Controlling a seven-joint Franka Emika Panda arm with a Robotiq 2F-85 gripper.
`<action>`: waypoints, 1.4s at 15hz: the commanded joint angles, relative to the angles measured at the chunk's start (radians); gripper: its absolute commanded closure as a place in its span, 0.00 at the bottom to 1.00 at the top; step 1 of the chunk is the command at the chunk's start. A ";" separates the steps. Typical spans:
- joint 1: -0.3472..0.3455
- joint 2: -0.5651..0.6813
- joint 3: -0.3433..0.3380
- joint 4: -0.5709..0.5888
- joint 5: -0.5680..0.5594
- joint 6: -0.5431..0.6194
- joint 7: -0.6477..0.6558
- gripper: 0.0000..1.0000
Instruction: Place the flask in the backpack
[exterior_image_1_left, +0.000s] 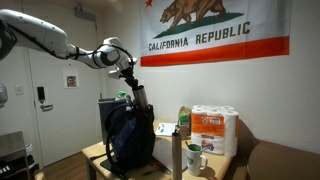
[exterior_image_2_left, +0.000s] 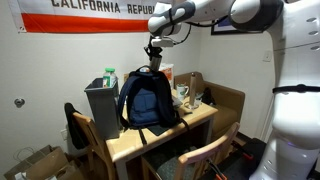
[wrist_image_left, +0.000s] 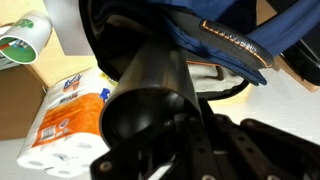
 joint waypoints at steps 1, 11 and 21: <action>-0.010 -0.004 0.014 0.006 0.012 0.028 -0.011 0.98; -0.017 0.049 0.017 -0.074 0.019 0.059 -0.035 0.98; -0.024 0.082 0.030 -0.086 0.057 0.029 -0.081 0.98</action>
